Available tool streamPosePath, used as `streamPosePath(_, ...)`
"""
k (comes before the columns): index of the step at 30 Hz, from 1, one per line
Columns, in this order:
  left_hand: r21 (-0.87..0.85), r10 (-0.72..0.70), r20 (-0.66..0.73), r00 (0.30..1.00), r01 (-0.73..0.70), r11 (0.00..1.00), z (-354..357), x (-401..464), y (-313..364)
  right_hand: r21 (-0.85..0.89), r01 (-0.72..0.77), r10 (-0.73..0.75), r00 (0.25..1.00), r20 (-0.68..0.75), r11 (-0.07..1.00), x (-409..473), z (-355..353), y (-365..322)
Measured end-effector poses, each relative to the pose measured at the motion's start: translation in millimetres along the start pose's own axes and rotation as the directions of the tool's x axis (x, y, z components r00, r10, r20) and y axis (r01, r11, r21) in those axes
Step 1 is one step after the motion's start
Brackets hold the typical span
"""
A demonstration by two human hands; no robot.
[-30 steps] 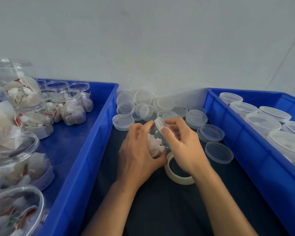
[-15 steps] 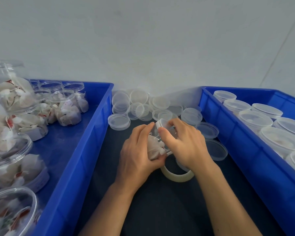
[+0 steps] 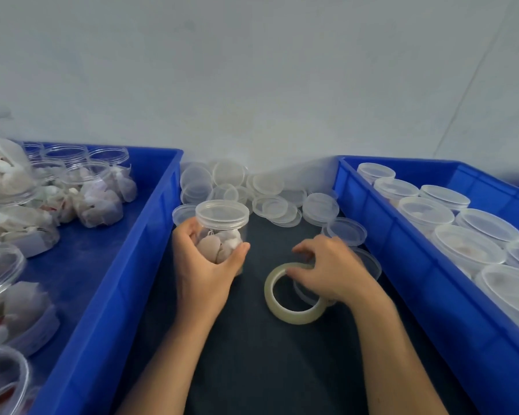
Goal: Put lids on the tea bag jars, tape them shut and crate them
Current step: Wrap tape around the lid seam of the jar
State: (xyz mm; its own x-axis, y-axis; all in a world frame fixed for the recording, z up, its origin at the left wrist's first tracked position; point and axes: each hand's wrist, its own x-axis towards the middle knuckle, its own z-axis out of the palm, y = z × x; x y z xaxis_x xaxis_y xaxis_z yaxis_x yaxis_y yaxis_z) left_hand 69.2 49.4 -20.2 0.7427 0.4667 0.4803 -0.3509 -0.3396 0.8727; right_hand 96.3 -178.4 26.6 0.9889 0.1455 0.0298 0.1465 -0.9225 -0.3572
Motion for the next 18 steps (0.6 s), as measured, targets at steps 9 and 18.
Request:
streamPosePath(9, 0.2, -0.014, 0.026, 1.0, 0.008, 0.98, -5, -7, 18, 0.166, 0.144, -0.128, 0.986, -0.103, 0.976, -3, -1, -10)
streamPosePath(18, 0.05, 0.452, 0.227, 0.863, -0.474, 0.879, 0, -31, 31, 0.645, 0.322, -0.214, 0.946, -0.243, 0.692, -25, -19, -44)
